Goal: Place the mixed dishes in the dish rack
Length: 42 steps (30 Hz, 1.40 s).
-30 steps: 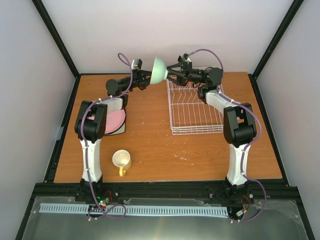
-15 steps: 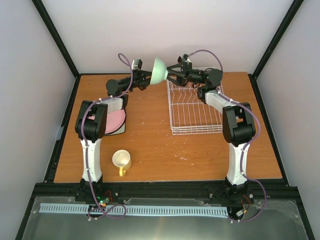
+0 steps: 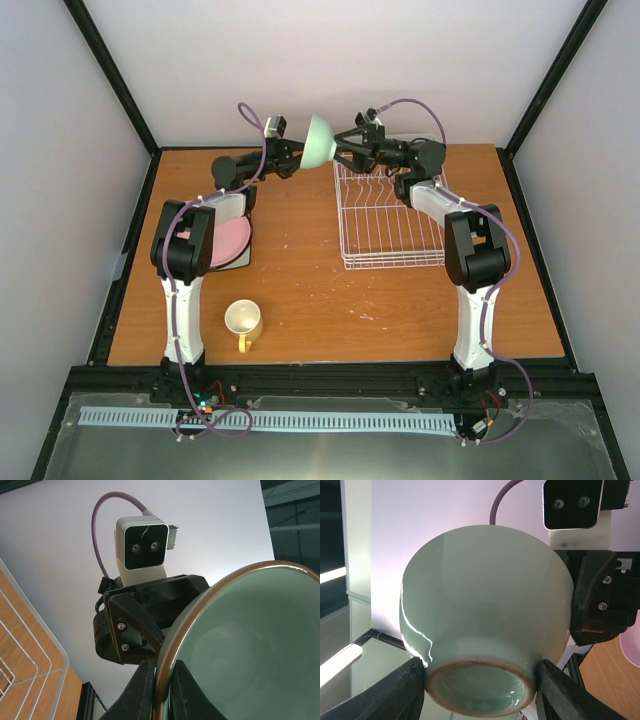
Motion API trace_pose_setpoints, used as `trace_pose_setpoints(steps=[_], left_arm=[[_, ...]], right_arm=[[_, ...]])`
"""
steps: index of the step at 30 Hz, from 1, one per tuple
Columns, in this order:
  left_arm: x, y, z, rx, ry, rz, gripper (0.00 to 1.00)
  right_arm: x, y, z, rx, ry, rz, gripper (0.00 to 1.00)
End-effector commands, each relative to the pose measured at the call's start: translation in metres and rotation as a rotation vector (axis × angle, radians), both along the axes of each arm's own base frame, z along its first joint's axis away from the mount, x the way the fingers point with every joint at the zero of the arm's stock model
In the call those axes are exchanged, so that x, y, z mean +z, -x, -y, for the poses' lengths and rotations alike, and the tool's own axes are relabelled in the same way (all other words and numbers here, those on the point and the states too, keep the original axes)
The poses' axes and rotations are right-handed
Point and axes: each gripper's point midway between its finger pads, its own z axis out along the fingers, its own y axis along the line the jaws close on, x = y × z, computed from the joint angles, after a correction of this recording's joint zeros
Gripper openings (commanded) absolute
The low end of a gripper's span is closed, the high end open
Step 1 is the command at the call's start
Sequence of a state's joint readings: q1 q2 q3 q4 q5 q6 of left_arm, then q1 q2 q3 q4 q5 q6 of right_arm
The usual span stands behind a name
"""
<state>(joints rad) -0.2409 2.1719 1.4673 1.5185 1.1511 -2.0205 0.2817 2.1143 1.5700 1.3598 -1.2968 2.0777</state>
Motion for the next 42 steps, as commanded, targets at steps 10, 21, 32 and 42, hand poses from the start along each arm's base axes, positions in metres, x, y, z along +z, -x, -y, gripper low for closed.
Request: trace_pose_setpoints(steps=[10, 21, 32, 42], left_arm=[[0.033, 0.036, 0.014, -0.071, 0.039, 0.273, 0.01], [0.03, 0.033, 0.017, -0.105, 0.009, 0.263, 0.01], [0.028, 0.026, 0.021, -0.124, -0.018, 0.254, 0.03], [0.022, 0.012, 0.025, -0.124, -0.032, 0.23, 0.11]], right_arm=[[0.004, 0.016, -0.022, 0.058, -0.019, 0.009, 0.5], [0.002, 0.017, -0.022, 0.064, -0.011, 0.008, 0.08], [0.004, 0.012, -0.015, 0.033, -0.019, 0.022, 0.03], [0.001, -0.011, 0.016, -0.072, -0.022, 0.009, 0.03]])
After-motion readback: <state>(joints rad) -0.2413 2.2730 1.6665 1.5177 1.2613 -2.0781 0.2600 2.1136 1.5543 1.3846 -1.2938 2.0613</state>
